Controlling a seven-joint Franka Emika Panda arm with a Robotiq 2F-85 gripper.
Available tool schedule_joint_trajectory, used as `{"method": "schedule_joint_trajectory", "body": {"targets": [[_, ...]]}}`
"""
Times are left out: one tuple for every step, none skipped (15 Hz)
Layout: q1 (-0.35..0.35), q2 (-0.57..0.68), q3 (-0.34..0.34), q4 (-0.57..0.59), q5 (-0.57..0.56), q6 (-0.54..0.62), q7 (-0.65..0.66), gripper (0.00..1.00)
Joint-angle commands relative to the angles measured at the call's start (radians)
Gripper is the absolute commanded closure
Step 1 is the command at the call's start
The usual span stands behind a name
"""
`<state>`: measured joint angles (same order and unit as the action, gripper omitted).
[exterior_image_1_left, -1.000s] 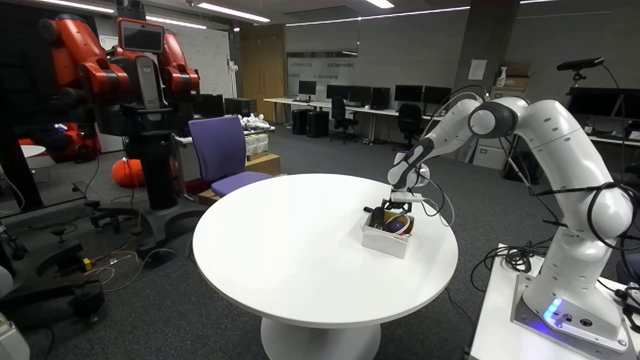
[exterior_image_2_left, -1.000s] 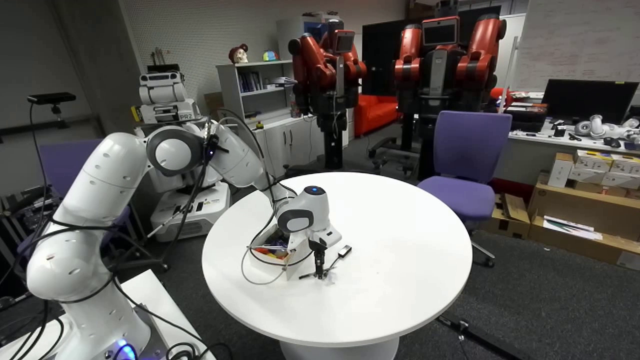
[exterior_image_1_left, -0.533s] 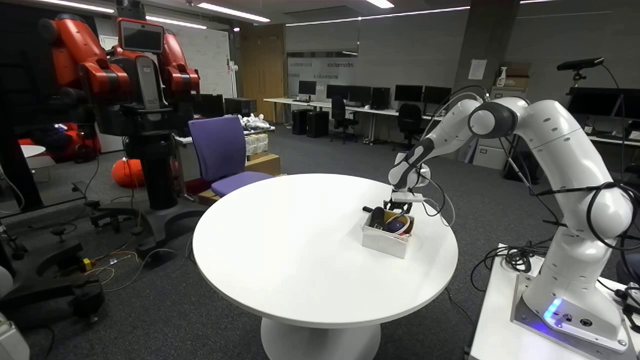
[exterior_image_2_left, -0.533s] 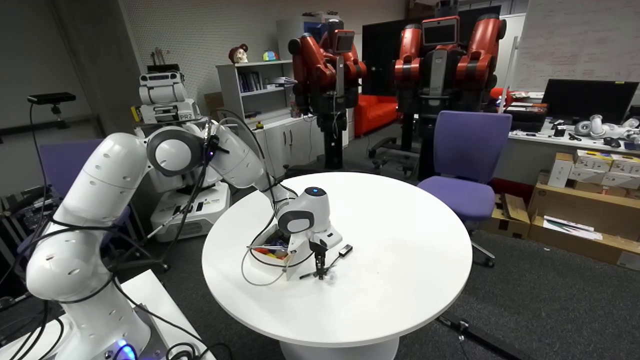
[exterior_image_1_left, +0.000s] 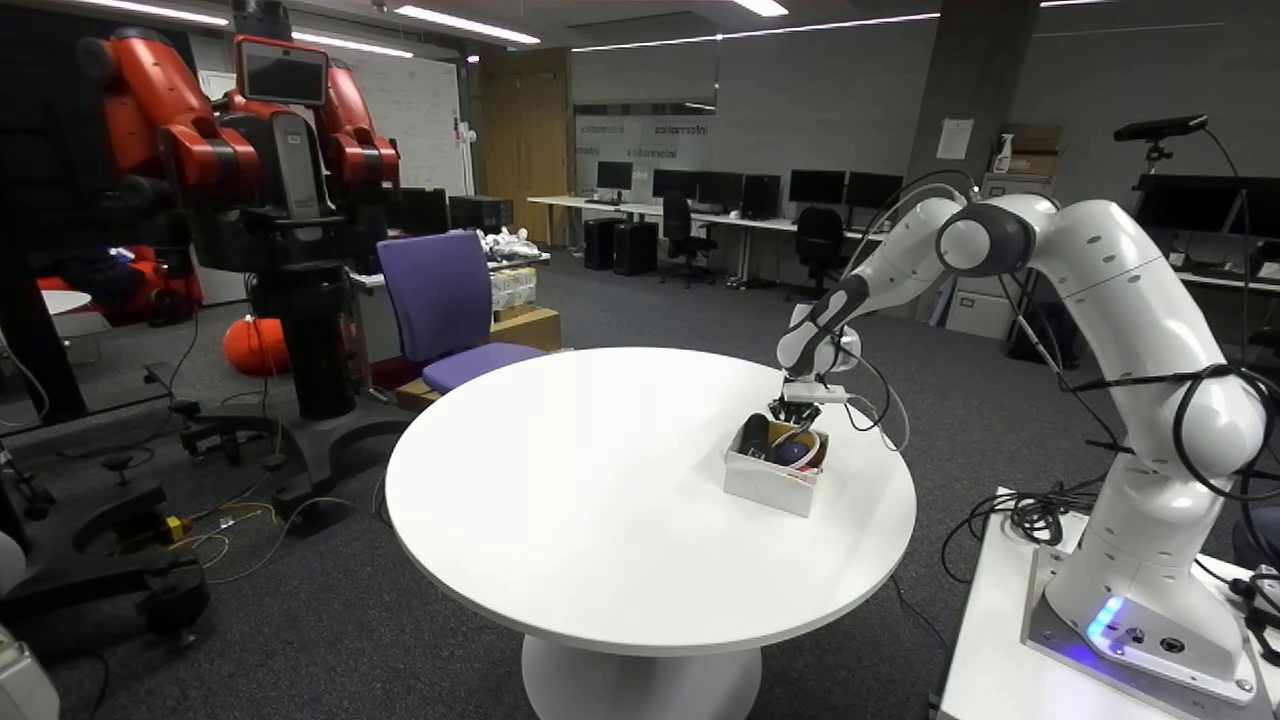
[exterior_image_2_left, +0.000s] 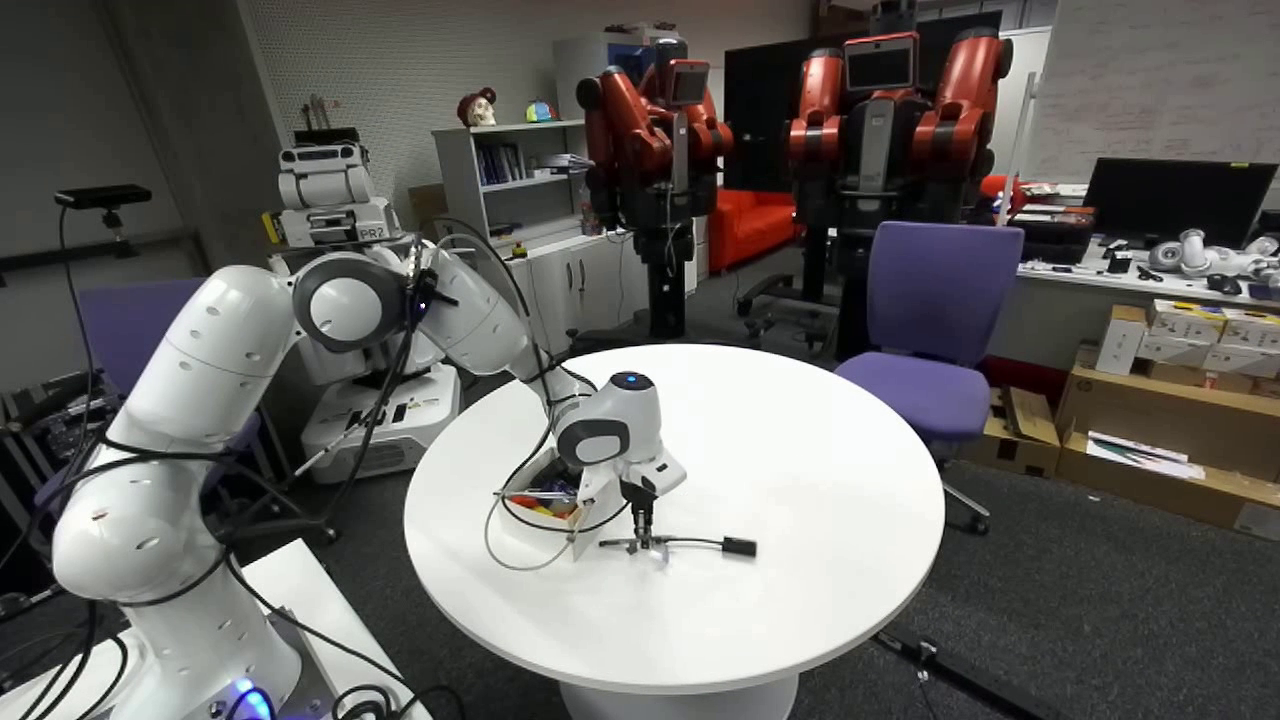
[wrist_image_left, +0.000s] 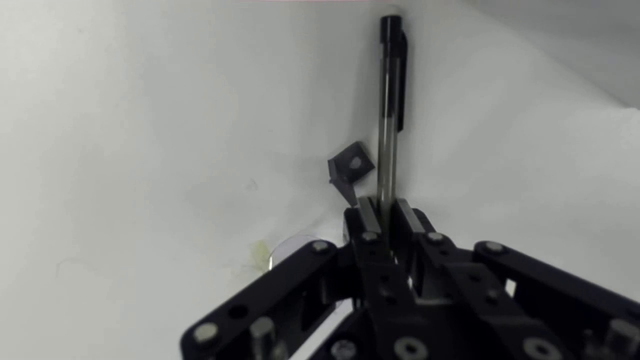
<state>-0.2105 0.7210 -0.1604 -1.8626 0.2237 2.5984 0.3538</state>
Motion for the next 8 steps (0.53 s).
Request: {"method": "schedule_joint_trajectory", "body": {"targets": [[-0.014, -0.046, 0.008, -0.039, 0.018, 0.023, -0.056, 0.97], [-0.017, -0.057, 0.011, -0.048, 0.019, 0.025, -0.067, 0.97], [-0.018, -0.075, 0.012, -0.063, 0.018, 0.029, -0.079, 0.97], [-0.021, -0.093, 0.016, -0.078, 0.022, 0.038, -0.091, 0.97], [-0.02, -0.115, 0.017, -0.097, 0.021, 0.048, -0.105, 0.97], [-0.022, -0.141, 0.018, -0.119, 0.021, 0.059, -0.12, 0.97], [-0.02, -0.17, 0.016, -0.144, 0.017, 0.068, -0.134, 0.97], [-0.02, -0.202, 0.017, -0.17, 0.016, 0.076, -0.148, 0.97]]}}
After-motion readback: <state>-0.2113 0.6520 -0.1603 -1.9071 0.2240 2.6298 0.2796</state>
